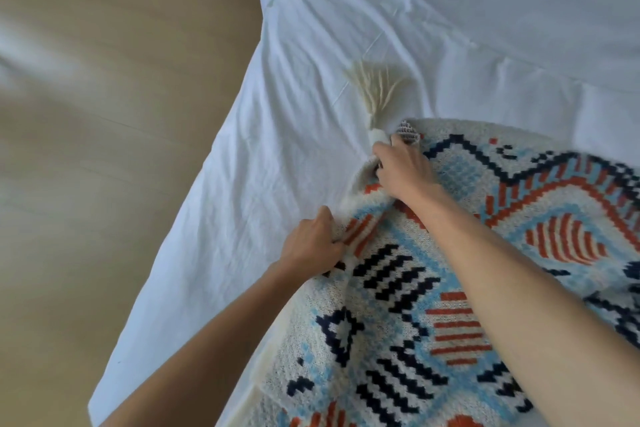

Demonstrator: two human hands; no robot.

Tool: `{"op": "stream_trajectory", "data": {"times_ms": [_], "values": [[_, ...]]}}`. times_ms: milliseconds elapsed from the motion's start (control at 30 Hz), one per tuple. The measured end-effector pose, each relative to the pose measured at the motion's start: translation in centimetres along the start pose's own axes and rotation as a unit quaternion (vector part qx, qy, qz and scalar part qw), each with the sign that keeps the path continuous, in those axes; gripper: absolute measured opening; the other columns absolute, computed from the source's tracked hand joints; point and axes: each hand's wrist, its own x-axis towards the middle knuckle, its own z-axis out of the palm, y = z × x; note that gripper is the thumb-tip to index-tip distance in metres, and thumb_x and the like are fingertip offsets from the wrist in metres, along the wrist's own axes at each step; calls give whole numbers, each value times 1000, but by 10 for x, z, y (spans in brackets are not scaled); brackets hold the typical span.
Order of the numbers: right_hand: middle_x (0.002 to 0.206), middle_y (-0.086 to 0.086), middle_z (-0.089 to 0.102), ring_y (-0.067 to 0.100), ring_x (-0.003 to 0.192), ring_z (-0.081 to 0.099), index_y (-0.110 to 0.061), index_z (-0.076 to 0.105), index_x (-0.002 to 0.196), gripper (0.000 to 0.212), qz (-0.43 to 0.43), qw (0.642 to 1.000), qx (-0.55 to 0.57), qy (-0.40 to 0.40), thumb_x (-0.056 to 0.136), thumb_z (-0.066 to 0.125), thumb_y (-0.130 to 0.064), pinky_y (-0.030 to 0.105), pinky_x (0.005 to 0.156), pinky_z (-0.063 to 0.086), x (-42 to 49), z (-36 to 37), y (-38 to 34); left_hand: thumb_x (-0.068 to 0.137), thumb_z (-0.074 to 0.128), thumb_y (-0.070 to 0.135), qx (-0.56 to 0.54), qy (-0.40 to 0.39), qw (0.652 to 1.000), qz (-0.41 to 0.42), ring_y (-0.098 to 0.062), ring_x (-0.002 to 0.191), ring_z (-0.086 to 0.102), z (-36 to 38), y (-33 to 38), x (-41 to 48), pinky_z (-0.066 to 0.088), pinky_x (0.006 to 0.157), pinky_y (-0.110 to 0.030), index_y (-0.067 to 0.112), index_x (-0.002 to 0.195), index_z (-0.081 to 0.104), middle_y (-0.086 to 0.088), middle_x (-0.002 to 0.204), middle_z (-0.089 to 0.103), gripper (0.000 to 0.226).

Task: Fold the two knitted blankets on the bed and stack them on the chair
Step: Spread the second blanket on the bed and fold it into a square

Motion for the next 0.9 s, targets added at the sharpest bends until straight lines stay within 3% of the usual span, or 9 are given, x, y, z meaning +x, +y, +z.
{"op": "stream_trajectory", "data": {"times_ms": [167,267,367,433,533,600,733,833,900], "values": [[117,18,51,36,88,58,-5,50,110,21,-7,978,108,180,90,48,0,31,61,39,46,-44,-26,89,47,19,-69,216,973,-42,-26,65,50,-61,-17,20,39,54,-32,14,89,38,-8,80,51,10],[140,20,35,37,112,52,-14,39,134,46,-39,972,174,153,91,47,1,32,76,44,78,-63,-45,89,47,15,-24,312,947,-71,-30,72,42,-102,-21,44,33,58,-37,11,93,35,-12,85,49,13],[154,18,8,36,130,33,-35,15,146,81,-39,987,140,64,86,50,6,44,97,41,87,-59,-52,86,50,13,-2,252,960,-125,-32,84,50,-114,-22,59,40,62,-41,6,109,41,-15,100,53,25],[153,17,10,34,128,32,-38,15,146,88,-31,989,93,111,81,52,9,44,99,38,82,-47,-50,83,54,13,-31,192,970,-145,-32,88,56,-105,-24,59,52,68,-44,5,117,38,-13,102,54,39],[143,18,35,23,94,55,-33,26,145,77,-24,975,110,191,83,52,6,30,72,49,77,-32,-41,81,53,17,-29,199,971,-131,-28,82,57,-89,-31,56,56,66,-45,8,117,34,-11,96,54,42],[140,18,37,13,62,53,-28,28,144,67,-3,975,150,164,89,53,-1,23,45,45,81,-26,-36,82,52,23,-22,216,969,-119,-26,77,57,-85,-34,58,55,62,-42,10,114,33,-9,91,53,39],[136,16,40,20,79,56,-18,33,139,53,38,986,158,24,91,53,-6,27,62,49,93,-15,-36,84,52,23,-15,179,979,-98,-22,64,55,-81,-39,58,48,50,-35,12,104,32,-7,77,54,31],[123,18,47,23,78,54,-5,50,116,26,51,976,159,142,91,51,-1,27,62,43,104,-25,-43,81,53,18,-15,169,980,-100,-22,64,54,-88,-42,56,43,47,-34,12,102,35,-6,76,52,29],[131,19,39,29,91,57,-6,45,124,36,41,951,205,227,89,52,1,32,67,48,117,-39,-45,78,56,22,-19,242,964,-110,-24,65,53,-98,-44,57,39,47,-32,14,108,35,-4,80,54,37]]}}
